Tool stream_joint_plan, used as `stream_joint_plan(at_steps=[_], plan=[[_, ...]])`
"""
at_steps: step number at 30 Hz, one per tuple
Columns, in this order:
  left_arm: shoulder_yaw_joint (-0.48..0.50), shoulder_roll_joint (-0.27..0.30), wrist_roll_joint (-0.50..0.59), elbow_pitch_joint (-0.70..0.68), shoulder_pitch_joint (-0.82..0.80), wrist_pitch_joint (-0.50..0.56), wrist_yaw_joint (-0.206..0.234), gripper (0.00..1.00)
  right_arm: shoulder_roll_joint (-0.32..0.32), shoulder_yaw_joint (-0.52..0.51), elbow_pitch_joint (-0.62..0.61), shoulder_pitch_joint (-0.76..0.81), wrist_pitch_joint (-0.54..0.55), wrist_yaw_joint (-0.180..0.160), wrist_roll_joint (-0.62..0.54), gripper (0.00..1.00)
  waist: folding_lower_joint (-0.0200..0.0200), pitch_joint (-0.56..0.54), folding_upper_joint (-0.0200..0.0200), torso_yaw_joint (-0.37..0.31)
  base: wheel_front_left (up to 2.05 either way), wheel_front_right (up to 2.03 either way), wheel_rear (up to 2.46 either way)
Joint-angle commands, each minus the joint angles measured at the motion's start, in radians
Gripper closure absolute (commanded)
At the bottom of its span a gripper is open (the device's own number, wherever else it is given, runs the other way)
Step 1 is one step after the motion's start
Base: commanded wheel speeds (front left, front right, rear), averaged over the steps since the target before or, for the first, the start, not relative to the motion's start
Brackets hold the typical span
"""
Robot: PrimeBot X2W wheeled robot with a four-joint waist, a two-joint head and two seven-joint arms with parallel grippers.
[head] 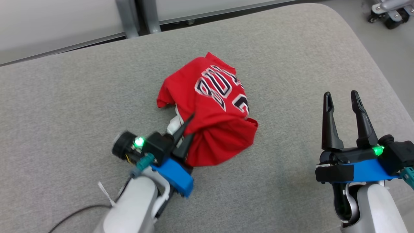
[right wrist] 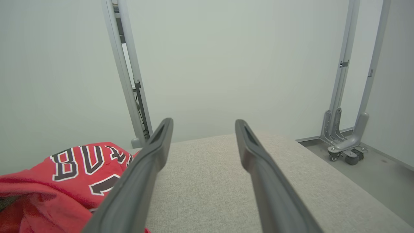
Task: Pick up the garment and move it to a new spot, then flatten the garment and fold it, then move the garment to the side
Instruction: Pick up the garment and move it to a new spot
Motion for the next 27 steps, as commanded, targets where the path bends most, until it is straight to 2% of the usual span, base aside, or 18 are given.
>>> stream_joint_plan(at_steps=[1, 2, 3, 4, 16, 27], plan=[[-0.016, -0.003, -0.002, 0.002, 0.036, -0.004, -0.001, 1.00, 0.002, -0.001, -0.001, 0.006, -0.001, 0.000, -0.007, 0.00, 0.0001, -0.006, 0.0000, 0.020, 0.00, 0.00, 0.00], [-0.025, -0.004, -0.004, 0.001, 0.048, -0.003, -0.002, 1.00, 0.002, -0.002, -0.001, 0.008, -0.001, 0.000, -0.010, 0.00, 0.0001, -0.008, 0.0000, 0.028, 0.00, 0.00, 0.00], [-0.032, -0.005, -0.005, -0.004, 0.059, -0.003, -0.001, 0.54, 0.002, 0.000, 0.001, 0.010, -0.001, 0.000, -0.011, 0.00, 0.0001, -0.012, 0.0000, 0.036, 0.00, 0.00, 0.00], [-0.038, -0.007, -0.005, -0.007, 0.067, -0.003, -0.001, 0.00, 0.002, 0.001, 0.003, 0.012, -0.001, 0.000, -0.015, 0.00, 0.0001, -0.016, 0.0000, 0.044, 0.00, 0.00, 0.00], [-0.014, -0.008, -0.002, -0.136, 0.128, -0.004, 0.032, 0.00, 0.001, -0.014, 0.013, 0.055, -0.001, 0.000, -0.046, 0.00, 0.0001, -0.097, 0.0000, 0.154, 0.00, 0.00, 0.00], [0.172, 0.063, -0.018, -0.209, 0.253, -0.004, 0.086, 0.00, 0.001, -0.015, 0.020, 0.090, -0.001, 0.000, -0.071, 0.00, 0.0001, -0.165, 0.0000, 0.264, 0.00, 0.00, 0.00]])
